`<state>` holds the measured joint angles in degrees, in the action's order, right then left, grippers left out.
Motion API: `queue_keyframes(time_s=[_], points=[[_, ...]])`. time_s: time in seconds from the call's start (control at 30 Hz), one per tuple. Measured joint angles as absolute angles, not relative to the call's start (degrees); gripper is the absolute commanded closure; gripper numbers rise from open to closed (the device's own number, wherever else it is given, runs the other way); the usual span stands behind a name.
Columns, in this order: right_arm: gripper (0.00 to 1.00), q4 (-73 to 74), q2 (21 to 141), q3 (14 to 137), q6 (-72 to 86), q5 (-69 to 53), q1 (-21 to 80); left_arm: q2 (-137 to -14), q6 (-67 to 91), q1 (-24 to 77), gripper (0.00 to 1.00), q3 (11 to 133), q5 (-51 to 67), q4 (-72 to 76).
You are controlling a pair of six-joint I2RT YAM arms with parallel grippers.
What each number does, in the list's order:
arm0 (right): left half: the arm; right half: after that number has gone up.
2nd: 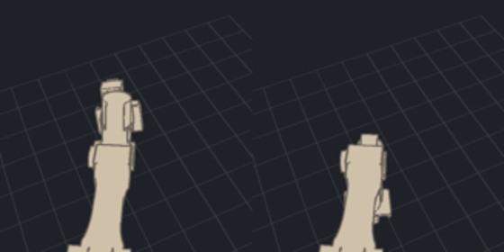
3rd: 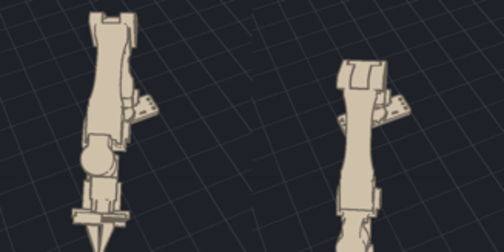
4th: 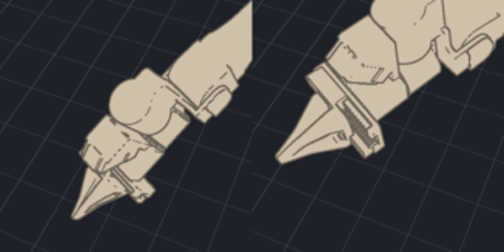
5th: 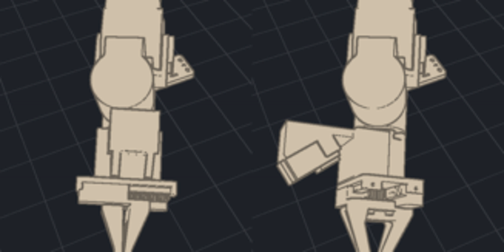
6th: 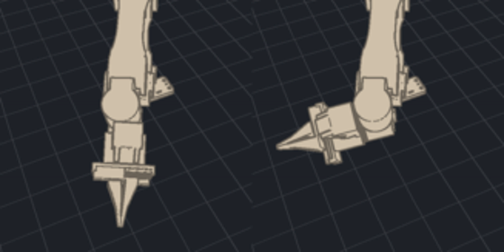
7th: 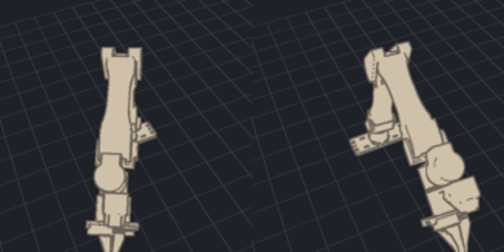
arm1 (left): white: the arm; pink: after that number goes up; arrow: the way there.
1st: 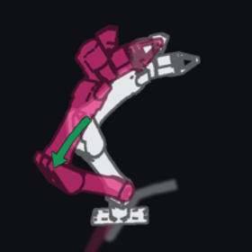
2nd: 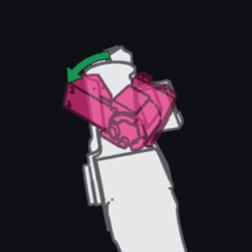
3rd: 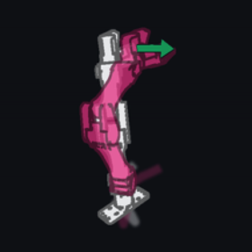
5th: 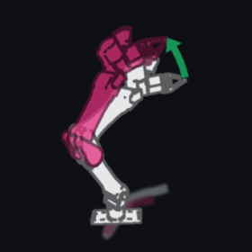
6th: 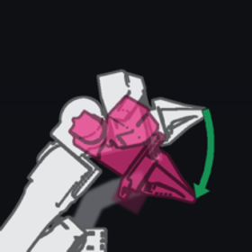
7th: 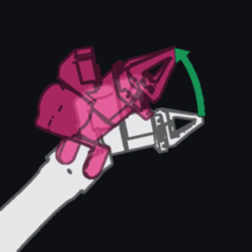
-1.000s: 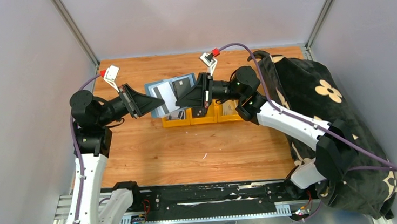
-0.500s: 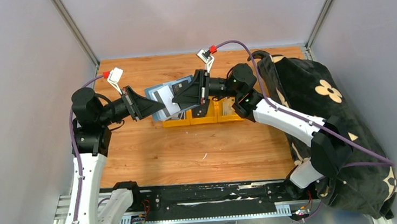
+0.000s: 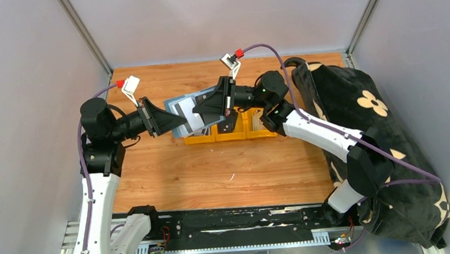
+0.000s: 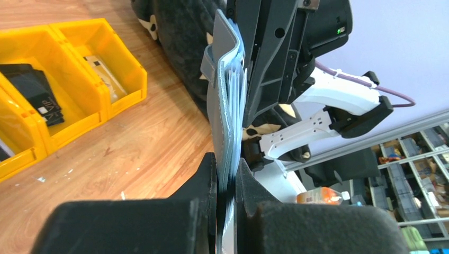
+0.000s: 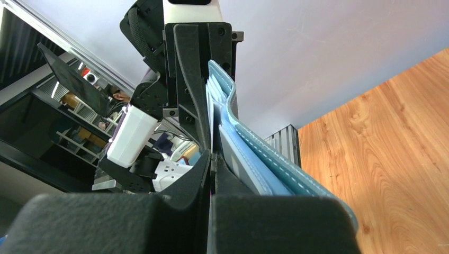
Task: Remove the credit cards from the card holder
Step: Remove the credit card from the card holder.
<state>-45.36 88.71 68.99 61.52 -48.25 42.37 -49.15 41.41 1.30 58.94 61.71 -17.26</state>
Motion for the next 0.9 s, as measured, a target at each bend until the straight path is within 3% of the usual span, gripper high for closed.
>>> queue_keyframes(time_s=[0.7,0.83,0.9], points=[[1.0,-61.69,81.95,56.75,64.84,-39.24,41.91,-49.12,56.58,2.04,0.88,58.11,62.78,-4.19],[1.0,-62.15,81.36,55.86,64.88,-38.39,41.74,-49.12,57.32,1.98,1.0,58.11,62.76,-3.44],[1.0,-62.19,81.25,55.79,64.88,-38.28,41.74,-49.12,57.45,1.98,1.0,58.11,62.74,-3.38]])
